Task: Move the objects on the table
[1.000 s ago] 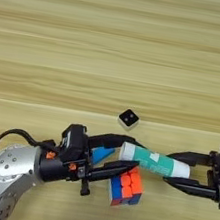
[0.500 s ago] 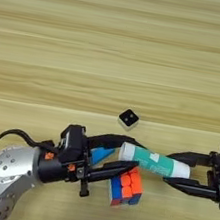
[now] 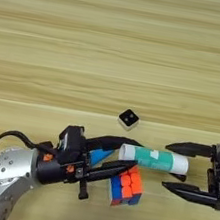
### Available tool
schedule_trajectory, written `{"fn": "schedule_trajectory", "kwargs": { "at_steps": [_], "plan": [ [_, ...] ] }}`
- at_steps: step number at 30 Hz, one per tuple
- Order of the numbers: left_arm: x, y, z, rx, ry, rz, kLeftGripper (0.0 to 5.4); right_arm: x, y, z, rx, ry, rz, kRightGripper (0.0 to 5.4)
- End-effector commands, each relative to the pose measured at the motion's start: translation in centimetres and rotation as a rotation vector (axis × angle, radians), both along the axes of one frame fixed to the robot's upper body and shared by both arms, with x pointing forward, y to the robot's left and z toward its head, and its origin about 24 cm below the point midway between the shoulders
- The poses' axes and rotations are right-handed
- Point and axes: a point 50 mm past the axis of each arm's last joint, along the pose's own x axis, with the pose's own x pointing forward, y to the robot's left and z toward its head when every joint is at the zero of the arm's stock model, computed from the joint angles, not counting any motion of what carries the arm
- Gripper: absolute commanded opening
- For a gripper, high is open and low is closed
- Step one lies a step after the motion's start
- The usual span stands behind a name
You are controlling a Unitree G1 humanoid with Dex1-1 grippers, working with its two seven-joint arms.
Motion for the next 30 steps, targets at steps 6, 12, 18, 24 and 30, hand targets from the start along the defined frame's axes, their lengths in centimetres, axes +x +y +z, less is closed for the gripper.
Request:
{"fn": "schedule_trajectory", "kwargs": {
  "at_steps": [6,12,18,24,30],
  "plan": [
    [1.2,1.0,-0.3,0.048,-0.008,0.098,1.57,0.5,-0.5,1.0,0.031,-0.027,-0.04,5.08],
    [1.9,2.1,-0.8,0.088,-0.004,0.165,1.57,0.6,-0.7,1.1,0.034,-0.033,-0.054,5.4],
    [2.9,4.5,-2.5,0.179,0.022,0.264,1.57,0.8,-0.9,1.2,0.035,-0.039,-0.064,5.4],
    [3.0,5.5,-3.6,0.24,0.02,0.292,1.57,0.9,-1.1,1.3,0.03,-0.045,-0.072,5.4],
    [2.8,6.2,-4.0,0.263,0.014,0.31,1.57,0.9,-1.4,1.4,0.03,-0.052,-0.081,5.4]
  ]
}}
